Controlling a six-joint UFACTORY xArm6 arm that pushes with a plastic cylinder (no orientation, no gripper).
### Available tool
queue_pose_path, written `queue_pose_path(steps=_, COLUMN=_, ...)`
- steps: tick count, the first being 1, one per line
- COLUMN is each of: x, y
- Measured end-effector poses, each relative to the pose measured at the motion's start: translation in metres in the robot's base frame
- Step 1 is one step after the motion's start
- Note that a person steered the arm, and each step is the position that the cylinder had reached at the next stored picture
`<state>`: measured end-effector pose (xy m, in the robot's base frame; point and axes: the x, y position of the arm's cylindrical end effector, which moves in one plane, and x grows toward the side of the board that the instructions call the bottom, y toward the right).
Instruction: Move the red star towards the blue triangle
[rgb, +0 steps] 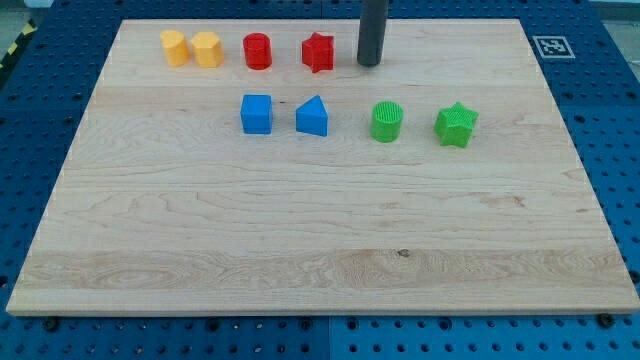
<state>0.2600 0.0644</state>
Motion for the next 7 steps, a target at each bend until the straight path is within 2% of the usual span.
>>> queue_pose_path(steps=1, x=-0.035, y=-0.012)
queue_pose_path(steps=3, x=-0.027, y=-0.082)
queue_pose_path(steps=4, x=-0.012, y=-0.083)
queue_pose_path(steps=6, x=0.035, y=-0.033)
queue_pose_path(steps=7, x=0.045, y=-0.029)
